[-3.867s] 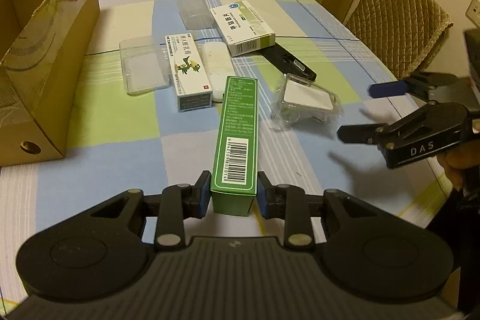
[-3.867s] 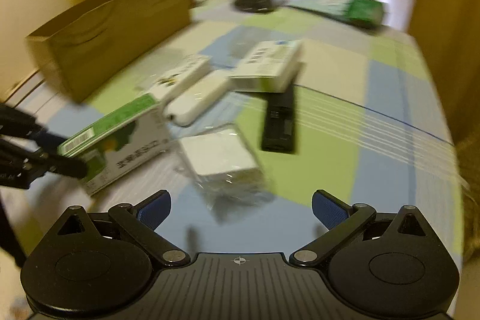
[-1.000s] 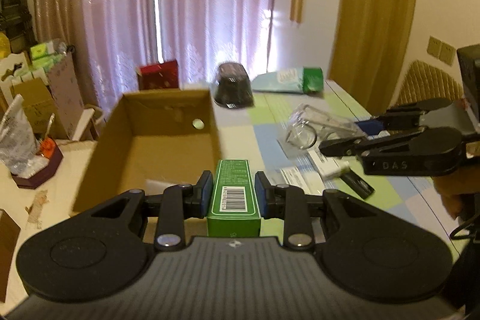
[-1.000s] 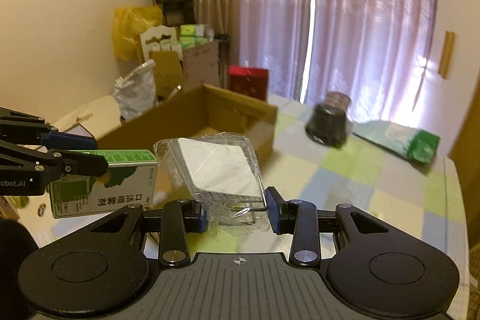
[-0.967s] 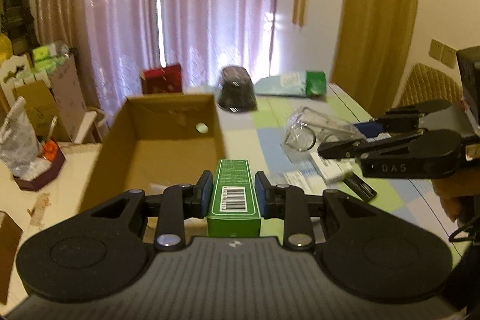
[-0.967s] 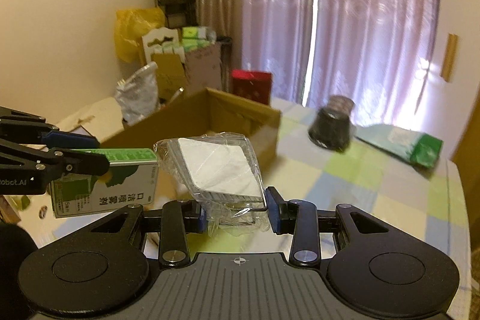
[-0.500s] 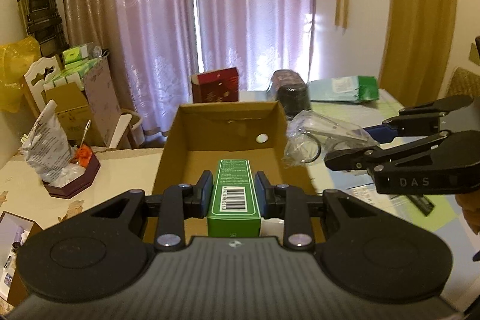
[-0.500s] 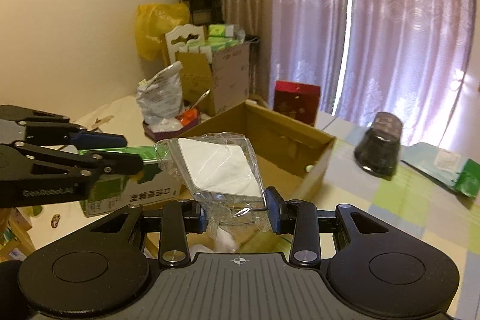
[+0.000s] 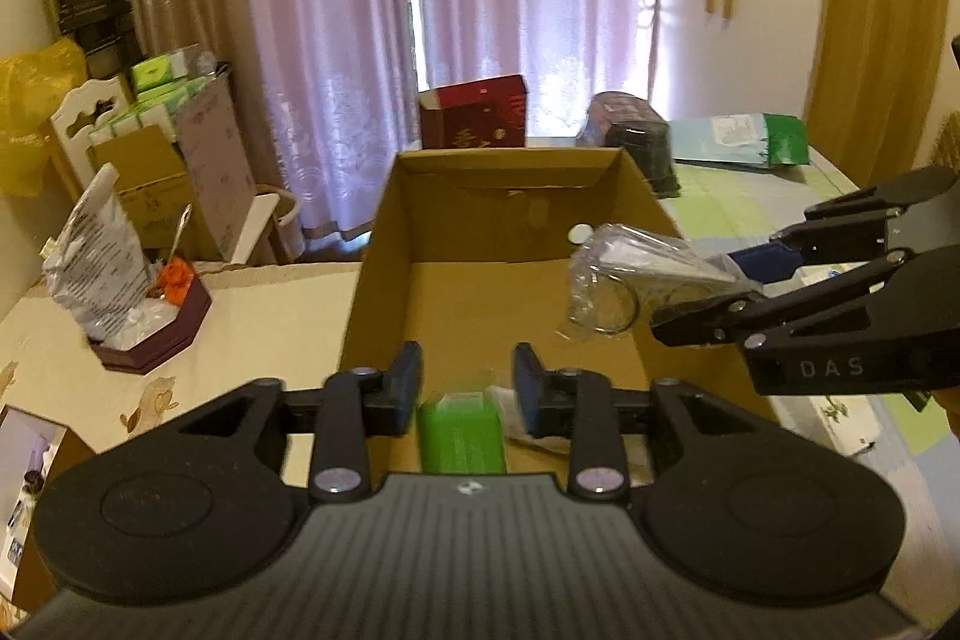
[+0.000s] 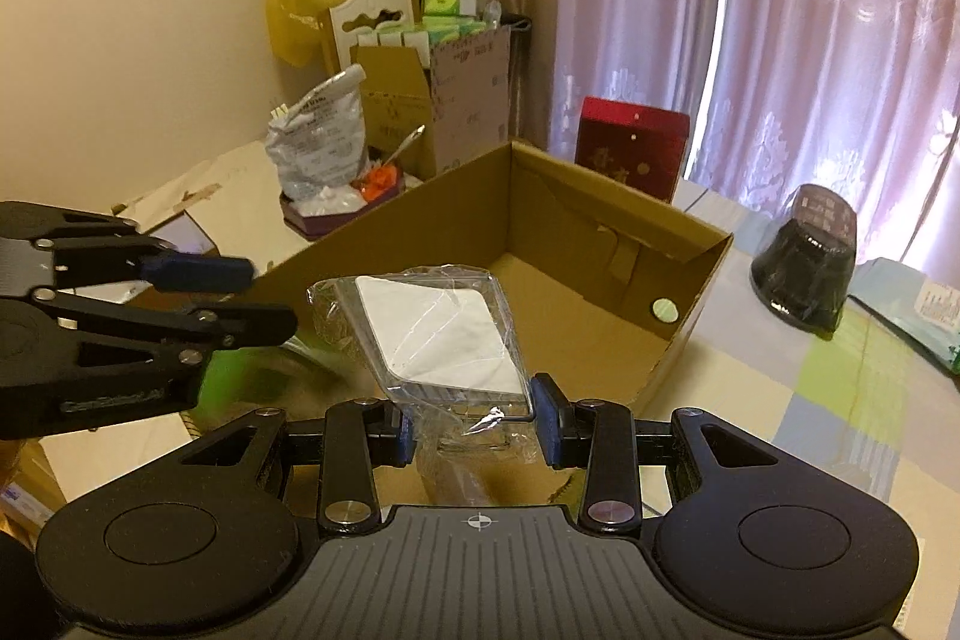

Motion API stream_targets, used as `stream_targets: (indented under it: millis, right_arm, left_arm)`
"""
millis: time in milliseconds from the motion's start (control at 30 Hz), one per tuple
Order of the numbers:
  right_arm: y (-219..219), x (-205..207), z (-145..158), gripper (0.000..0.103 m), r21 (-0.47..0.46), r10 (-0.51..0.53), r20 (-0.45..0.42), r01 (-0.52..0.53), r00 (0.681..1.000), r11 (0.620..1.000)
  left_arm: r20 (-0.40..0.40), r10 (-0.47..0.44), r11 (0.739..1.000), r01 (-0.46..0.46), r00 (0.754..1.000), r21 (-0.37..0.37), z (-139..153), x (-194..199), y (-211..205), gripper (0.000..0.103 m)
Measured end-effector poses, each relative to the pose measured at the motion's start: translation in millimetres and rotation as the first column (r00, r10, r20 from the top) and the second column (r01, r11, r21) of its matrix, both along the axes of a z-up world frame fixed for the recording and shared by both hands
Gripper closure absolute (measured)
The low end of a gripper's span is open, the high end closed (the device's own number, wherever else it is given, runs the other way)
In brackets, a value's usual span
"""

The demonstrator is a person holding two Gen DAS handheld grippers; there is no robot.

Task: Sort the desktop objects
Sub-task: 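Carry the green box and clear case with both tools toward the cardboard box, then open the left tool to drop the green box while the right tool releases the clear case into the box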

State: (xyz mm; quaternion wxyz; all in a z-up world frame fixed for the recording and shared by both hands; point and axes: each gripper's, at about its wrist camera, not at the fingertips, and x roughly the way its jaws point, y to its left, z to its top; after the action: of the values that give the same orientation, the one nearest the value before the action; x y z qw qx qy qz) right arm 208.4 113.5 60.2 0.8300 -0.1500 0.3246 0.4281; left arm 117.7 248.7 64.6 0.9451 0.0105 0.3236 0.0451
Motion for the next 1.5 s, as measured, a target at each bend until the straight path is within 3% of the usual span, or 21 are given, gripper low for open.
stream_targets:
  millis: [567,633,700,1233,1433,1500]
  right_arm:
    - [20,-1,-21,0.064,-0.075,-0.026,-0.006,0.026,1.000,0.997]
    - [22,-3,-21,0.034,-0.075,-0.013,0.004,0.014,1.000,0.997]
    - [22,-7,-20,0.026,-0.067,-0.005,0.036,0.007,0.999,0.998]
    - [2,-17,-12,0.026,-0.040,-0.020,0.032,0.021,0.999,0.999]
    - [-18,-24,0,0.026,-0.006,-0.054,0.032,0.054,0.998,0.999]
    - [-28,-27,3,0.026,0.007,-0.073,0.031,0.073,0.997,0.997]
  left_arm:
    - [0.011,0.064,0.997,-0.064,0.998,-0.038,-5,-23,16,0.063]
    - [0.013,0.066,0.997,-0.065,0.998,-0.042,-5,-24,16,0.063]
    - [0.014,0.067,0.997,-0.067,0.998,-0.046,-4,-25,15,0.063]
    - [0.003,0.068,0.996,-0.068,0.998,-0.058,-3,-32,9,0.058]
    - [-0.003,0.072,0.996,-0.072,0.997,-0.052,1,-36,3,0.048]
    - [-0.006,0.079,0.996,-0.079,0.997,-0.050,2,-38,0,0.039]
